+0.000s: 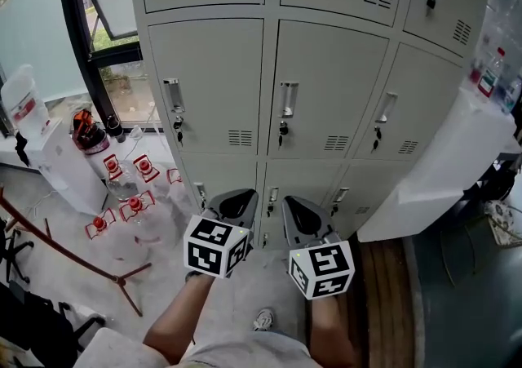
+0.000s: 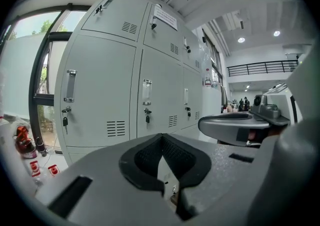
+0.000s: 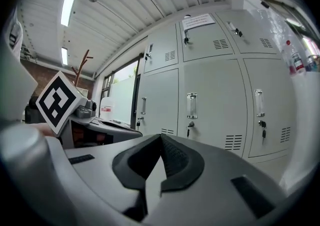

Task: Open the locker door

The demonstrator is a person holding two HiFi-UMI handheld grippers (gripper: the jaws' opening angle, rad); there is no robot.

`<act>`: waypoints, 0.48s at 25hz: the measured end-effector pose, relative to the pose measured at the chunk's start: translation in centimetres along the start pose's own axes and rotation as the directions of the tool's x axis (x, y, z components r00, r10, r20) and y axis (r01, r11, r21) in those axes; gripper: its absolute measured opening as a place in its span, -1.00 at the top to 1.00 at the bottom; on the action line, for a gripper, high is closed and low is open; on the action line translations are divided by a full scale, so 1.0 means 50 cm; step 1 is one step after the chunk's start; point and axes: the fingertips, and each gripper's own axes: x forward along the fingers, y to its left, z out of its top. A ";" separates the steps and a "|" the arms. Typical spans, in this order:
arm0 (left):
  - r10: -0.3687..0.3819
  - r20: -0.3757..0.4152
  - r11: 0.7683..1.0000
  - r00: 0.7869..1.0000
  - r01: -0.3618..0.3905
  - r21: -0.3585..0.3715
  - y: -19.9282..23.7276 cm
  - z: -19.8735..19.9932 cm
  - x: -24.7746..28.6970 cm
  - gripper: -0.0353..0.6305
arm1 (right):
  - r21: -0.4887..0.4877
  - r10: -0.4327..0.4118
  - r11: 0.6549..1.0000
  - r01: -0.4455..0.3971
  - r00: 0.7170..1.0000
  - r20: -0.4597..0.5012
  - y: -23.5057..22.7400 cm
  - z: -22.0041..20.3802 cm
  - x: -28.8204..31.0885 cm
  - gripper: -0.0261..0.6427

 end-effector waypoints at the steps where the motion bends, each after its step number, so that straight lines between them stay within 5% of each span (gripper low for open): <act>1: 0.008 -0.001 1.000 1.000 -0.008 -0.002 0.003 0.004 0.015 0.88 | 0.001 0.009 1.000 -0.009 1.000 0.003 -0.013 0.001 0.010 0.92; 12: 0.088 0.000 0.996 0.996 -0.088 -0.011 0.033 0.038 0.122 0.88 | 0.007 0.109 0.994 -0.109 0.994 0.025 -0.094 0.009 0.089 0.92</act>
